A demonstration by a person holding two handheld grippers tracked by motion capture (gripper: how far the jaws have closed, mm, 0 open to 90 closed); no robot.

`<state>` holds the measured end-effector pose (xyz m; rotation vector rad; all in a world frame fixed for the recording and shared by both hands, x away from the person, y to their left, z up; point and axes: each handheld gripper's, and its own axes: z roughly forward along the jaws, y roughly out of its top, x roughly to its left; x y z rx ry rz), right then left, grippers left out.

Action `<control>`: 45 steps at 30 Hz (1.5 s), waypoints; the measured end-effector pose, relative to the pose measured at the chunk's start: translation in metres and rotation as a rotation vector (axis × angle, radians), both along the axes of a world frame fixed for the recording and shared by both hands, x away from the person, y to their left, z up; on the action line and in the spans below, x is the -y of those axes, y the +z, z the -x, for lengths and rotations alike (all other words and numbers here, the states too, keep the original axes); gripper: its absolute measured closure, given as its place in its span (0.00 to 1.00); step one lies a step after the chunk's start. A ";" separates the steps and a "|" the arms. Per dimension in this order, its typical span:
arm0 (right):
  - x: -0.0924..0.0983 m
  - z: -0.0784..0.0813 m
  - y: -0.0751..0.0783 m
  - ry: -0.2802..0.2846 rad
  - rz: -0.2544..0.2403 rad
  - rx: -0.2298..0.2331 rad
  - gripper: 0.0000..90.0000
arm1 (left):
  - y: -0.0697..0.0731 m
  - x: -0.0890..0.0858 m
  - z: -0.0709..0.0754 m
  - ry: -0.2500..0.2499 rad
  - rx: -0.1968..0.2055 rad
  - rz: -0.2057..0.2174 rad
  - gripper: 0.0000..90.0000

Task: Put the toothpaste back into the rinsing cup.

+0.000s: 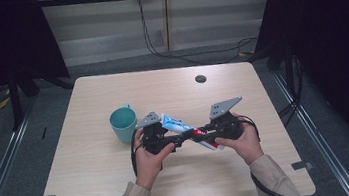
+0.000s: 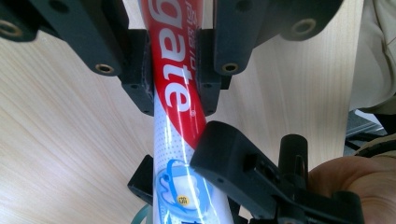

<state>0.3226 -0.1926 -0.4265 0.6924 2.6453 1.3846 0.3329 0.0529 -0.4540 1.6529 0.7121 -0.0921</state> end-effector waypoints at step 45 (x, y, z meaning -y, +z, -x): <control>0.044 0.011 -0.039 -0.202 0.006 0.000 0.17 | 0.048 -0.022 -0.001 0.019 0.062 -0.102 0.82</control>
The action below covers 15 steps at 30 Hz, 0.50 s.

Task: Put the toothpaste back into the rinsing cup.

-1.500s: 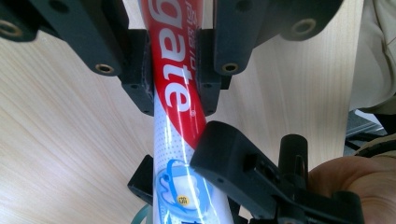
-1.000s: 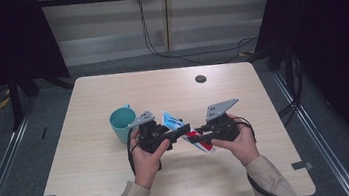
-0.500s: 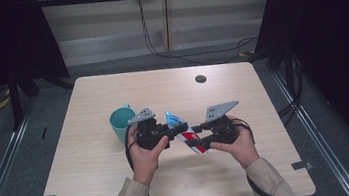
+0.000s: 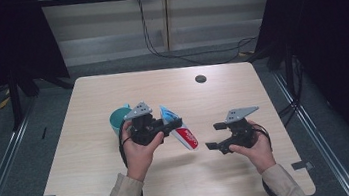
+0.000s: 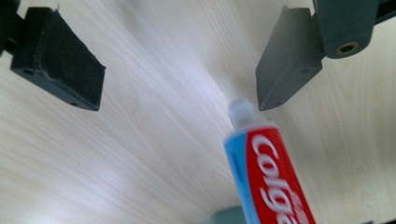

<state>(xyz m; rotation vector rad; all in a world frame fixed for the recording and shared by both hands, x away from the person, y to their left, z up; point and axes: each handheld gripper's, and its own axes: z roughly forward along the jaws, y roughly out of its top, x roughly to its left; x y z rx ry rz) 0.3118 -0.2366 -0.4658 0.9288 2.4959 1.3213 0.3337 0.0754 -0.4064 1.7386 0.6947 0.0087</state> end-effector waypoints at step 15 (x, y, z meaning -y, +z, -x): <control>0.000 0.008 -0.031 -0.052 0.102 -0.010 0.16 | 0.013 -0.006 -0.002 -0.002 0.012 -0.088 0.82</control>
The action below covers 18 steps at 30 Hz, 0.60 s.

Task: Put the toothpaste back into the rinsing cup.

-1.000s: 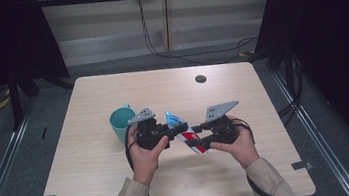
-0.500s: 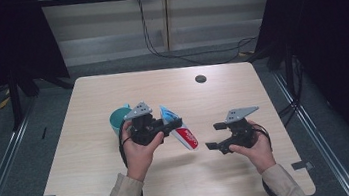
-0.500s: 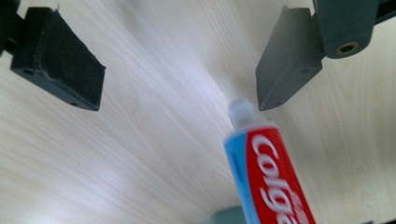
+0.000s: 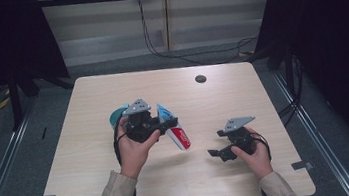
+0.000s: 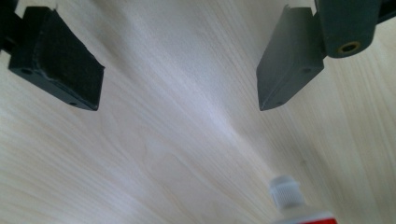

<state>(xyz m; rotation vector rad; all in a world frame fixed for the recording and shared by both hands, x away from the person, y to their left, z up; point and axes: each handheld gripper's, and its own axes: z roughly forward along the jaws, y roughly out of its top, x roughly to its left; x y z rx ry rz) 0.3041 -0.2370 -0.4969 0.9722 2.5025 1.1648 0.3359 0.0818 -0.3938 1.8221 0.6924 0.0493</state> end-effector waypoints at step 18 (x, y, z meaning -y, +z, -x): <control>0.003 0.006 -0.015 -0.012 0.055 0.016 0.15 | 0.016 -0.009 -0.001 0.009 0.023 -0.046 0.82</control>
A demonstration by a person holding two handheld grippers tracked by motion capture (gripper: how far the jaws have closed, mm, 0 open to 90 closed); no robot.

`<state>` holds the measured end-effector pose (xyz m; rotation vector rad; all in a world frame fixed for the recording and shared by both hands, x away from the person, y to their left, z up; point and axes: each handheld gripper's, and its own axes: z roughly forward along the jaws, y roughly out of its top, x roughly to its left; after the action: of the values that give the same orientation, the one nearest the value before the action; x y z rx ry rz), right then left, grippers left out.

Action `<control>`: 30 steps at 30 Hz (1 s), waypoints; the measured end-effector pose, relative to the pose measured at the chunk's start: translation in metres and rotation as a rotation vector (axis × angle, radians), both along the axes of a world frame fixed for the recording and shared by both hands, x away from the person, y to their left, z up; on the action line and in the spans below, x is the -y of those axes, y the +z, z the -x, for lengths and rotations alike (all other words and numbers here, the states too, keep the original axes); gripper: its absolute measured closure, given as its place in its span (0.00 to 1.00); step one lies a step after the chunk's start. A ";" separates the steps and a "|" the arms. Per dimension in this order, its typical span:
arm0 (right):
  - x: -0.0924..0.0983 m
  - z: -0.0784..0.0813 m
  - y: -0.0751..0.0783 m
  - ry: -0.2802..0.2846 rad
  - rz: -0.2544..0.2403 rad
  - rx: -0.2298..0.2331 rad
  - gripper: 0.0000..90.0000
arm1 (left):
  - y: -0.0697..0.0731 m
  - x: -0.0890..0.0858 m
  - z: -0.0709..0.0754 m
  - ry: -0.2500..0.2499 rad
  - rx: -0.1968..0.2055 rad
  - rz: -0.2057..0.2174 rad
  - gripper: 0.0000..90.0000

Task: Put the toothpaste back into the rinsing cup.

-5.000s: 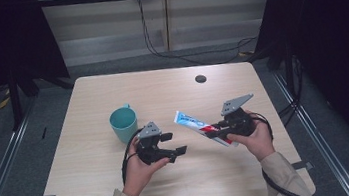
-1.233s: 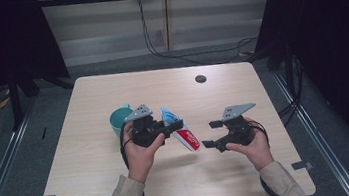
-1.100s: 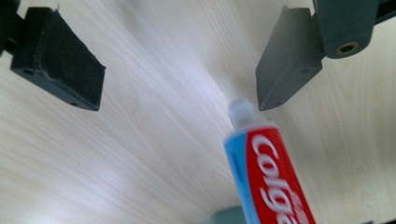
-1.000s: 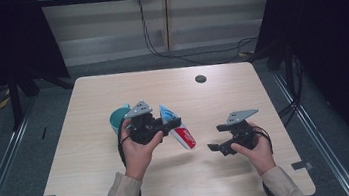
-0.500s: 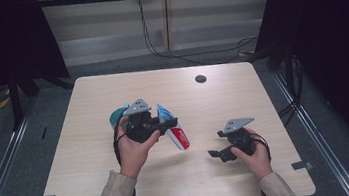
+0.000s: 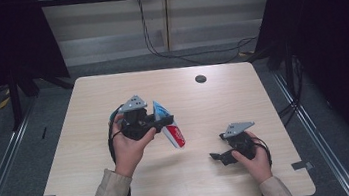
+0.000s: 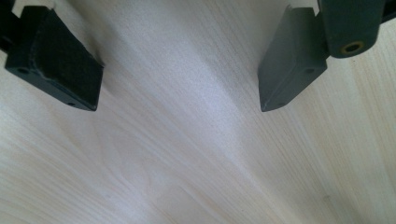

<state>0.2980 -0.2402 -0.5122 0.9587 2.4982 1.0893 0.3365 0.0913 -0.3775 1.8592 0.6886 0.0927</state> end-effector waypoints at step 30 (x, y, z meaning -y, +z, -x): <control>0.000 0.000 0.000 -0.007 -0.002 -0.002 0.15 | 0.032 -0.020 -0.011 0.036 -0.013 -0.056 0.82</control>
<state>0.2982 -0.2401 -0.5124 0.9691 2.4940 1.0896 0.3470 0.1111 -0.3458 1.9032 0.7349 0.1244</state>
